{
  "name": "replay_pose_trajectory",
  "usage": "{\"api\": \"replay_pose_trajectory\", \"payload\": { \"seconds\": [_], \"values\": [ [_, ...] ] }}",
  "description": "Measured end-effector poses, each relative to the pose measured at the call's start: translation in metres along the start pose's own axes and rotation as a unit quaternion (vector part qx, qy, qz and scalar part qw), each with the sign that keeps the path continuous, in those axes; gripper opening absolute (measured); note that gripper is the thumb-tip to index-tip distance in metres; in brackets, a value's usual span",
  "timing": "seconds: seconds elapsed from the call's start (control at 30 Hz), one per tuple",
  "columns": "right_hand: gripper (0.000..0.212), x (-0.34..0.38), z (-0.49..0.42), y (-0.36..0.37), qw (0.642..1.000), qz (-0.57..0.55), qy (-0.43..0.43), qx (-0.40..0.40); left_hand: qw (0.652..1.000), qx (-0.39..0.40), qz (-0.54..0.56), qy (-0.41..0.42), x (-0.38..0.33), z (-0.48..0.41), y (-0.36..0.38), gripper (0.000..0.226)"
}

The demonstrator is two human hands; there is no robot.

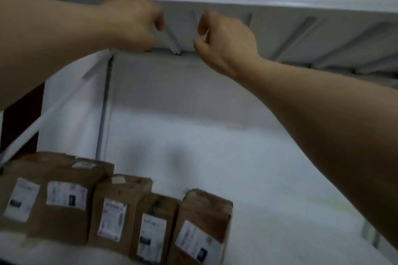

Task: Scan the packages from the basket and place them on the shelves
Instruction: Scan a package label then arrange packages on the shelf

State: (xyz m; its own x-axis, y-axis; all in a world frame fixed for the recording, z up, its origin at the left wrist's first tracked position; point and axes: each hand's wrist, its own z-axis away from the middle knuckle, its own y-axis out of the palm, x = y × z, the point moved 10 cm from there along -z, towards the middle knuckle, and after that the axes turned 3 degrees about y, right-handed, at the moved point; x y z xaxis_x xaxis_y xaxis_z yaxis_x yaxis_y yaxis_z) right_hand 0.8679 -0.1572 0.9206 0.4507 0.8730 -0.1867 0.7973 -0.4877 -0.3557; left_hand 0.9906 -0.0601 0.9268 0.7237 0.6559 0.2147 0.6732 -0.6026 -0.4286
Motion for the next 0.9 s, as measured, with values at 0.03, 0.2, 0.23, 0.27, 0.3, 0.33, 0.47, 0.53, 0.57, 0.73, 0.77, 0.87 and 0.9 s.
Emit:
{"api": "replay_pose_trajectory", "payload": {
  "seconds": [0.03, 0.2, 0.23, 0.27, 0.3, 0.33, 0.47, 0.53, 0.57, 0.73, 0.77, 0.87, 0.9],
  "values": [
    [0.031, -0.007, 0.020, 0.004, 1.000, -0.006, 0.005, 0.021, 1.000, 0.016, 0.003, 0.017, -0.017, 0.012, 0.005, 0.048],
    [0.037, -0.041, 0.132, 0.011, 0.989, -0.034, 0.063, 0.130, 0.991, 0.079, 0.054, 0.094, -0.096, 0.087, 0.025, 0.044],
    [0.037, -0.049, 0.156, 0.011, 0.984, -0.036, 0.081, 0.155, 0.987, 0.100, 0.079, 0.098, -0.112, 0.105, 0.030, 0.044],
    [0.038, -0.058, 0.178, 0.009, 0.978, -0.036, 0.101, 0.181, 0.982, 0.119, 0.104, 0.099, -0.127, 0.122, 0.033, 0.043],
    [0.039, -0.066, 0.201, 0.006, 0.971, -0.036, 0.123, 0.203, 0.978, 0.136, 0.123, 0.101, -0.142, 0.140, 0.036, 0.043],
    [0.040, -0.074, 0.223, 0.001, 0.964, -0.033, 0.145, 0.220, 0.974, 0.150, 0.134, 0.106, -0.158, 0.157, 0.038, 0.043],
    [0.042, -0.101, 0.311, -0.029, 0.932, -0.028, 0.234, 0.276, 0.952, 0.200, 0.182, 0.140, -0.215, 0.225, 0.037, 0.043],
    [0.040, -0.110, 0.360, -0.044, 0.903, -0.040, 0.288, 0.317, 0.925, 0.268, 0.226, 0.144, -0.243, 0.265, 0.039, 0.041],
    [0.039, -0.113, 0.387, -0.051, 0.887, -0.046, 0.314, 0.336, 0.908, 0.306, 0.249, 0.142, -0.256, 0.288, 0.042, 0.039],
    [0.048, -0.121, 0.539, -0.092, 0.785, -0.046, 0.420, 0.453, 0.819, 0.435, 0.353, 0.124, -0.328, 0.408, 0.045, 0.030],
    [0.050, -0.122, 0.571, -0.105, 0.762, -0.044, 0.442, 0.471, 0.798, 0.460, 0.374, 0.109, -0.343, 0.432, 0.044, 0.031],
    [0.058, -0.126, 0.669, -0.149, 0.680, -0.055, 0.522, 0.512, 0.724, 0.533, 0.434, 0.065, -0.391, 0.507, 0.032, 0.031],
    [0.061, -0.126, 0.701, -0.166, 0.653, -0.061, 0.550, 0.517, 0.700, 0.555, 0.446, 0.060, -0.407, 0.531, 0.026, 0.032]
  ]
}}
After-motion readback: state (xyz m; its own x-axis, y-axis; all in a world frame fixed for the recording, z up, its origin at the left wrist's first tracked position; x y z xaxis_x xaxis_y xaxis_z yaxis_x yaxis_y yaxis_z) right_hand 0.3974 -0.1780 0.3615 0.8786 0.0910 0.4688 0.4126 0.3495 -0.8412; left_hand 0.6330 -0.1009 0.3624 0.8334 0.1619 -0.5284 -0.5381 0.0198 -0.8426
